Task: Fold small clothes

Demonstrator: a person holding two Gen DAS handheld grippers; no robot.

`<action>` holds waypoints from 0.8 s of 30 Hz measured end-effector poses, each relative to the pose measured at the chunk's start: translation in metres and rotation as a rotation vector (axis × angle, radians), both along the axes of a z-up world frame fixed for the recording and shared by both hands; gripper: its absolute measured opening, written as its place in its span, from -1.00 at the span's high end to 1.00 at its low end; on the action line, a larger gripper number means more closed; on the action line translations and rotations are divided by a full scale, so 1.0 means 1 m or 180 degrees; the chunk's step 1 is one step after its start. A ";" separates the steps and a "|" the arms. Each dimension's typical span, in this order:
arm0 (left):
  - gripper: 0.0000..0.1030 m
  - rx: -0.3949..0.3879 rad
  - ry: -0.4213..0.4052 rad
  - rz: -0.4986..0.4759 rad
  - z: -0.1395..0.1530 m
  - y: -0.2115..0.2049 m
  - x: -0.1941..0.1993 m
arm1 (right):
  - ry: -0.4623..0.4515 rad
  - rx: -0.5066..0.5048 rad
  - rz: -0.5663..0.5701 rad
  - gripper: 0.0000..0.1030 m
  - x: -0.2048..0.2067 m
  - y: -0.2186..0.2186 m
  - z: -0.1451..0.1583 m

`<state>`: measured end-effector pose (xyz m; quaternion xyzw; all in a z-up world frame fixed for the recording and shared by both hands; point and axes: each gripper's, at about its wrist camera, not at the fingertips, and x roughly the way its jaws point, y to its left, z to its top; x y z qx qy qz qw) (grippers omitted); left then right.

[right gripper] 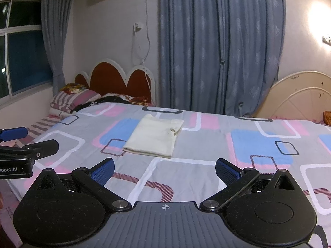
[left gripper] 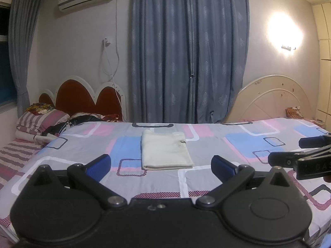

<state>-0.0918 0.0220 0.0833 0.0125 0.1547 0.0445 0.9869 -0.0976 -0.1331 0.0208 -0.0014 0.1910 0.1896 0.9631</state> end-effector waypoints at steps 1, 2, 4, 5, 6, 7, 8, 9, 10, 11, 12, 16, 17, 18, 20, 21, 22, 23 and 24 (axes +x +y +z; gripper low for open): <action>-1.00 -0.0002 -0.0004 0.0012 0.000 -0.001 -0.001 | -0.0001 0.0000 0.0003 -0.99 0.000 0.000 0.000; -1.00 -0.0002 -0.0011 0.0016 0.000 0.000 -0.001 | -0.0004 0.0000 0.0003 -0.99 0.000 0.000 0.000; -1.00 -0.0007 -0.0011 0.0011 -0.002 0.001 -0.001 | -0.0015 0.0003 -0.0002 -0.99 0.000 0.000 0.000; -1.00 0.0002 -0.0010 0.0013 -0.002 0.001 -0.001 | -0.0021 0.0006 -0.0004 -0.99 0.000 0.000 0.000; -1.00 0.0008 -0.0011 0.0015 -0.003 0.001 -0.001 | -0.0029 0.0011 -0.0009 -0.99 -0.001 0.001 0.000; -1.00 0.0010 -0.0010 0.0010 -0.004 0.002 -0.001 | -0.0038 0.0017 -0.0014 -0.99 -0.001 0.001 0.000; -1.00 0.0004 -0.0008 0.0009 -0.003 0.002 -0.001 | -0.0041 0.0022 -0.0015 -0.99 0.000 0.000 0.000; -0.99 0.0008 -0.0009 0.0003 -0.003 0.001 -0.001 | -0.0045 0.0025 -0.0014 -0.99 0.000 -0.001 0.000; -0.99 0.0013 -0.0010 -0.0003 -0.003 0.002 -0.001 | -0.0046 0.0022 -0.0015 -0.99 -0.001 -0.001 0.000; -0.99 0.0016 -0.0010 -0.0006 -0.004 0.002 -0.001 | -0.0044 0.0022 -0.0016 -0.99 -0.001 -0.001 0.000; -0.99 0.0011 -0.0008 -0.0012 -0.003 0.003 -0.001 | -0.0043 0.0019 -0.0015 -0.99 -0.001 0.000 0.000; -0.99 -0.0004 -0.0010 -0.0031 -0.004 0.008 0.000 | -0.0042 0.0017 -0.0015 -0.99 -0.001 0.000 0.000; -0.99 -0.0012 -0.0014 -0.0034 -0.005 0.008 0.000 | -0.0042 0.0015 -0.0013 -0.99 -0.001 0.000 0.000; -0.99 -0.0009 -0.0011 -0.0035 -0.005 0.008 0.000 | -0.0043 0.0015 -0.0009 -0.99 -0.001 0.000 0.000; -0.99 0.0012 -0.0018 -0.0054 -0.005 0.009 0.000 | -0.0045 0.0013 -0.0011 -0.99 -0.001 0.000 0.000; -0.99 0.0035 -0.0019 -0.0051 -0.004 0.010 0.001 | -0.0047 0.0012 -0.0008 -0.99 -0.001 0.000 0.000; -0.99 0.0076 -0.0016 -0.0007 -0.005 0.010 0.001 | -0.0049 0.0013 -0.0002 -0.99 -0.001 -0.001 0.000; -0.99 0.0091 -0.0025 0.0018 -0.004 0.011 0.001 | -0.0052 0.0016 0.0007 -0.99 -0.001 -0.002 0.000; -0.99 0.0085 -0.0031 0.0039 -0.004 0.013 0.001 | -0.0051 0.0015 0.0013 -0.99 -0.001 -0.003 0.000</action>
